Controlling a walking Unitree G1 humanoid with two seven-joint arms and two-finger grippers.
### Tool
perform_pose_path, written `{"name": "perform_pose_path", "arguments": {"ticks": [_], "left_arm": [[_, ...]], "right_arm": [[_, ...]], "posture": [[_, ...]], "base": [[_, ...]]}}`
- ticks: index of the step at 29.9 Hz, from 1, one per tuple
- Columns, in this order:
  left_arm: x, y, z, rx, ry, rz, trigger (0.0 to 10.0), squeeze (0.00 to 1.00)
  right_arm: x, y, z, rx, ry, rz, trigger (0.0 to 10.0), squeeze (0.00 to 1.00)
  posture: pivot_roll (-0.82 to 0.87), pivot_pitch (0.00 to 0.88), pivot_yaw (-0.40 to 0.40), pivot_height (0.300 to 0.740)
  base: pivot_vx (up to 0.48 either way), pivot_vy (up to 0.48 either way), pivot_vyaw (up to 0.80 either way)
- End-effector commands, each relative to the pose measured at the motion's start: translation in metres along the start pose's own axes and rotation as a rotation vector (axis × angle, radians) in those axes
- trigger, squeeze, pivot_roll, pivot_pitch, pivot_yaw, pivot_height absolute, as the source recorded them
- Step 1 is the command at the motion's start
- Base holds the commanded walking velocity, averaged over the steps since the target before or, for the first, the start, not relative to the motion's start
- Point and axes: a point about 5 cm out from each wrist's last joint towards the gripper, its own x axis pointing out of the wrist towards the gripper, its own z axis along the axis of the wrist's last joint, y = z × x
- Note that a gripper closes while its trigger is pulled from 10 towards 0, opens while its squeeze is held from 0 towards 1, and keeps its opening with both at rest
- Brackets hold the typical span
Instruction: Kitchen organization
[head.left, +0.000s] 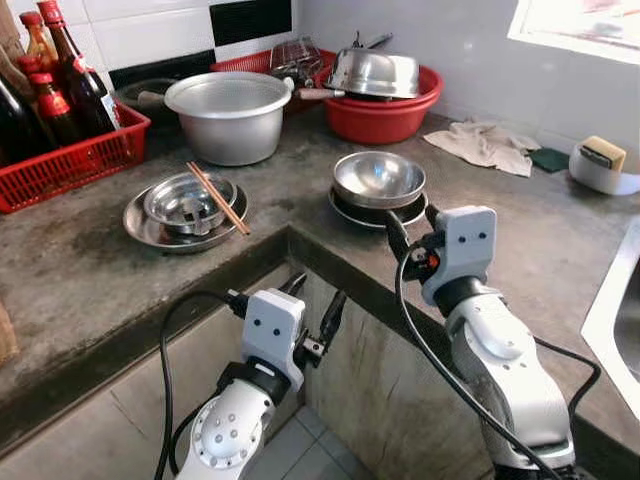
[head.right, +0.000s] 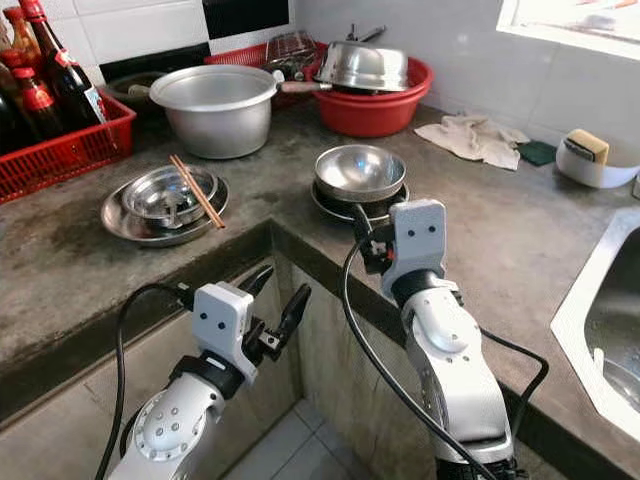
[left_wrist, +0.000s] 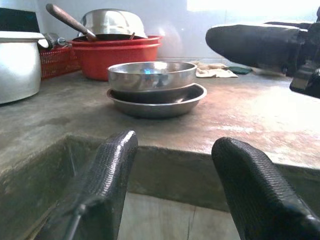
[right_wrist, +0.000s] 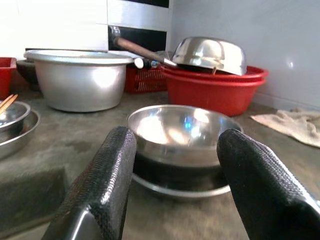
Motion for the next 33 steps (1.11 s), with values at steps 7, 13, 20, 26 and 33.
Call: {"name": "perform_pose_path", "arguments": {"ticks": [7,13,20,26,33], "left_arm": [[0.001,0.000,0.001,0.018,-0.007,-0.004,10.0,0.00],[0.002,0.000,0.003,-0.007,-0.022,-0.004,10.0,0.00],[0.002,0.000,0.001,-0.011,-0.003,0.005,10.0,0.00],[0.000,-0.005,-0.002,-0.021,0.010,-0.025,10.0,0.00],[-0.008,-0.016,-0.007,-0.033,0.030,-0.088,10.0,0.00]], "right_arm": [[0.002,-0.003,0.005,0.002,-0.026,-0.008,10.0,0.00],[0.004,-0.002,0.009,0.011,-0.043,0.001,10.0,0.00],[0.012,-0.005,0.018,0.011,-0.065,0.001,10.0,0.00],[0.034,-0.016,0.023,-0.017,-0.018,-0.027,10.0,0.00],[0.064,-0.020,0.015,0.016,0.140,-0.039,10.0,1.00]], "posture": [[0.16,0.069,-0.035,0.740],[0.16,0.068,-0.035,0.740],[0.16,0.071,-0.035,0.740],[0.16,0.075,-0.037,0.740],[0.17,0.088,-0.053,0.740]], "base": [[0.306,0.000,0.00],[0.248,0.000,0.00],[0.000,0.000,0.00],[0.000,0.000,0.00],[0.000,0.000,0.00]]}}
